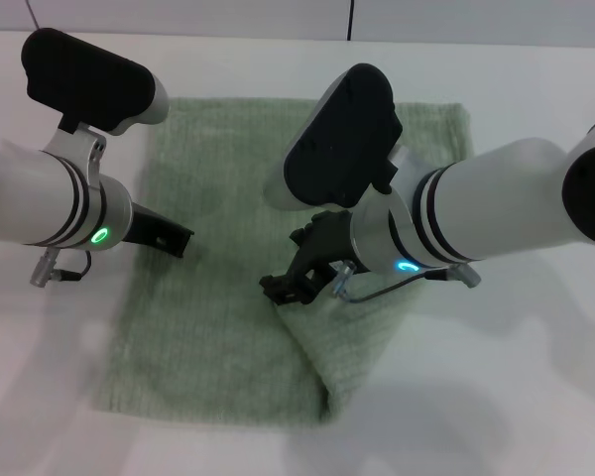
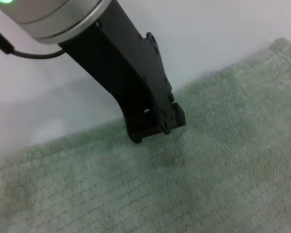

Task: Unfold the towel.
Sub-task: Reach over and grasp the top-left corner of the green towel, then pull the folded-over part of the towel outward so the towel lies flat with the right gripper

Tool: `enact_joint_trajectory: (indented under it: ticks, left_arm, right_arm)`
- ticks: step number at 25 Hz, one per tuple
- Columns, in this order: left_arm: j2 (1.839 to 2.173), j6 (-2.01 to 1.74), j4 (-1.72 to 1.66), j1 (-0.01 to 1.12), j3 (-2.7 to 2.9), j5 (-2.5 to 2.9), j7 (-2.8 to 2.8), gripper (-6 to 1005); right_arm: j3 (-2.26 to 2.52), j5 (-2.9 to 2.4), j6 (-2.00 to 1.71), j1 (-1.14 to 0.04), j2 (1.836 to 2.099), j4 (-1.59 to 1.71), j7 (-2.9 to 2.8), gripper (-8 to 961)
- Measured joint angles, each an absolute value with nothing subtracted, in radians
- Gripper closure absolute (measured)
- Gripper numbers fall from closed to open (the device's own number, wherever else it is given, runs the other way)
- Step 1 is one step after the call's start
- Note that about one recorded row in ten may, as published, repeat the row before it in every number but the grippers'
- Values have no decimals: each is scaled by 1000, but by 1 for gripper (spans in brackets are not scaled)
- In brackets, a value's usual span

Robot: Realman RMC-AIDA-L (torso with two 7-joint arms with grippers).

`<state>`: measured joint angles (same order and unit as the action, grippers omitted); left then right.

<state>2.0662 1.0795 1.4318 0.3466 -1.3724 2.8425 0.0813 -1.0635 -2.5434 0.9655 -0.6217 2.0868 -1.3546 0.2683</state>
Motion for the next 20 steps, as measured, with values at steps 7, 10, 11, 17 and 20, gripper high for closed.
enact_joint_trajectory:
  ticks: [7, 10, 11, 17, 20]
  left_arm:
    - [2066, 1080, 1434, 340, -1370, 2842, 81, 1000]
    - [2066, 1082, 1435, 337, -1370, 2843, 81, 1000]
    - [2066, 1082, 1435, 337, -1371, 2843, 81, 1000]
    - [2066, 1083, 1433, 337, -1370, 2844, 81, 1000]
    - [2066, 1084, 1433, 337, -1370, 2844, 81, 1000]
  right_arm:
    - [-1045, -2482, 922, -675, 2087, -1260, 274, 298]
    - [-1037, -2473, 920, -683, 2087, -1255, 275, 299]
    - [-1036, -2472, 920, -683, 2087, -1255, 275, 299]
    - [-1036, -2471, 929, -693, 2086, -1249, 271, 322]
    - [-1043, -2471, 927, -696, 2085, -1233, 271, 338]
